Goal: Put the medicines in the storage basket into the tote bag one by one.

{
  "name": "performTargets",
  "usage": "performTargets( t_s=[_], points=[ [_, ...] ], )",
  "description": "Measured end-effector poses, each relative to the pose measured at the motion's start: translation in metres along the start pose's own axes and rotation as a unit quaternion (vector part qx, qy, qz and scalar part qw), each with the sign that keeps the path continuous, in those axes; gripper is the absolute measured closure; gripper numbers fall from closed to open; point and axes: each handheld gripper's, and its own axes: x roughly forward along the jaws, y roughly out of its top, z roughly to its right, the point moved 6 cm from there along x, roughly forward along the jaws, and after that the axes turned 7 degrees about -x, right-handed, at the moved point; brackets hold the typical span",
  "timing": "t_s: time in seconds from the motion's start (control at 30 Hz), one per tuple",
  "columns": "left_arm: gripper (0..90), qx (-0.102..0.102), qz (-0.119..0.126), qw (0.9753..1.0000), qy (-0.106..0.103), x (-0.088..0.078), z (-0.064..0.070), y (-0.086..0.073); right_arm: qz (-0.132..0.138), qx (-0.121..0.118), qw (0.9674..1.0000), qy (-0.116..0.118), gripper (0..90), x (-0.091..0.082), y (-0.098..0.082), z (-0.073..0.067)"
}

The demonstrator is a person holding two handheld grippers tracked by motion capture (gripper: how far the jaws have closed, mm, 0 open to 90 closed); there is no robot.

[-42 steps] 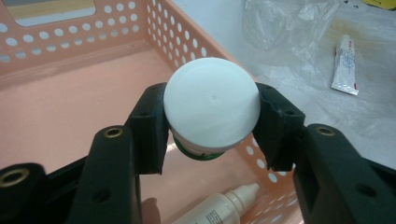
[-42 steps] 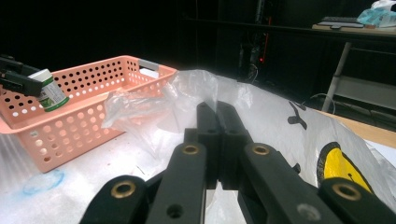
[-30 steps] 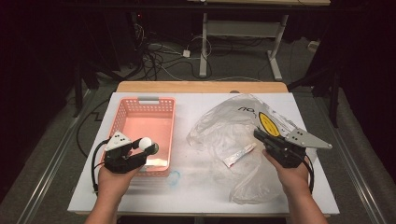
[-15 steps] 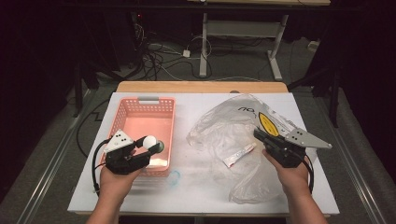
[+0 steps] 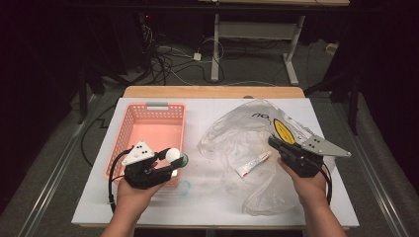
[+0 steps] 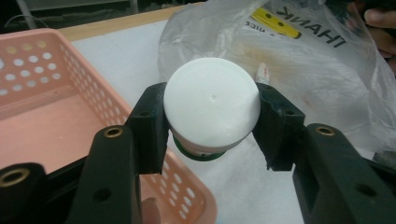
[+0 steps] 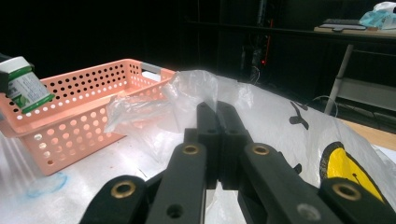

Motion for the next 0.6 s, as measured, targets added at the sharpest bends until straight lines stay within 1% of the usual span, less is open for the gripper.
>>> performTargets(
  t_s=[0.13, 0.27, 0.43, 0.5, 0.6],
  points=[
    [48.7, 0.005, -0.005, 0.9999, -0.010, 0.006, 0.008, -0.002, 0.000, -0.002, 1.0000, 0.001, 90.0, -0.001, 0.000, 0.000],
    [48.7, 0.011, -0.012, 0.9998, -0.014, 0.014, 0.015, -0.004, 0.000, -0.001, 1.0000, 0.001, 90.0, -0.001, 0.001, 0.000],
    [48.7, 0.021, -0.025, 0.9993, -0.020, 0.031, 0.025, -0.009, 0.001, 0.000, 1.0000, 0.000, 90.0, -0.001, 0.001, 0.000],
    [48.7, 0.022, -0.028, 0.9990, -0.027, 0.037, 0.030, -0.008, 0.001, 0.000, 1.0000, 0.001, 90.0, -0.001, 0.001, 0.000],
    [48.7, 0.027, -0.030, 0.9987, -0.031, 0.045, 0.036, -0.006, 0.000, 0.001, 1.0000, 0.001, 90.0, -0.001, 0.001, 0.000]
  ],
)
